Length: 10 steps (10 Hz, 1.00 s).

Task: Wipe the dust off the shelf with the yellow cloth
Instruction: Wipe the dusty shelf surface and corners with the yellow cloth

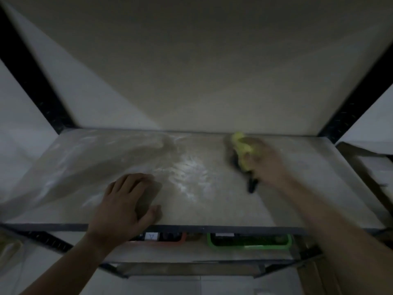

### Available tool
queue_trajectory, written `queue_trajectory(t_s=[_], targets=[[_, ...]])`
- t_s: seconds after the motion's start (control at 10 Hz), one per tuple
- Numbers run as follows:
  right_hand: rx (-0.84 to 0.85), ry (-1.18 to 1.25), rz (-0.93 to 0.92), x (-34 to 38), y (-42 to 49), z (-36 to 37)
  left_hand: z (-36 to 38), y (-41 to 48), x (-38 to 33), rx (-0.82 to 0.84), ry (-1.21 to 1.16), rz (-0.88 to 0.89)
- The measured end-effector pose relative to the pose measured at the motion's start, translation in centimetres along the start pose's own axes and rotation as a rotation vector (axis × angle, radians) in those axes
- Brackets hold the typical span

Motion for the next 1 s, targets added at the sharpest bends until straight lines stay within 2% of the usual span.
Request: queue_trajectory(t_s=[0.1,0.2,0.3,0.4,0.5,0.6,0.7,0.8,0.9,1.0], targets=[[-0.055,-0.361,0.308,-8.0,3.3,-6.6,0.2,0.2,-0.1,0.038,0.016,-0.01],[-0.036,-0.497,0.492,-13.1,4.7,-9.7,-0.4,0.5,-0.3,0.089,0.003,-0.029],[-0.006,-0.573,0.552,-13.9,6.1,-9.1,-0.2,0.3,-0.4,0.095,0.006,-0.039],[0.04,-0.556,0.499,-9.3,6.0,-5.7,-0.3,0.5,-0.4,0.084,0.014,-0.03],[0.02,-0.467,0.141,-2.1,4.5,1.4,0.0,0.5,-0.3,0.076,0.014,-0.038],[0.263,-0.285,-0.123,4.7,2.5,8.2,0.0,0.3,-0.2,0.043,0.005,-0.01],[0.288,-0.055,-0.151,5.4,1.8,6.6,0.1,0.2,0.1,0.035,-0.004,-0.01],[0.02,-0.152,-0.022,0.5,1.7,-0.7,0.3,0.2,0.1,0.042,0.019,-0.014],[-0.1,-0.398,0.153,-5.8,0.8,-6.1,0.3,0.2,0.1,0.034,0.025,-0.022],[-0.107,-0.548,0.254,-8.7,-0.3,-5.5,0.3,0.2,-0.1,0.022,0.022,-0.016]])
Point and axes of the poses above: each hand's wrist, its own y-axis towards the middle knuckle, its own z-axis out of the palm, x = y × z, the point moved 5 cm from there along y, towards the middle knuckle, and after that the axes turned 4 degrees about x, right-handed, at the moved point
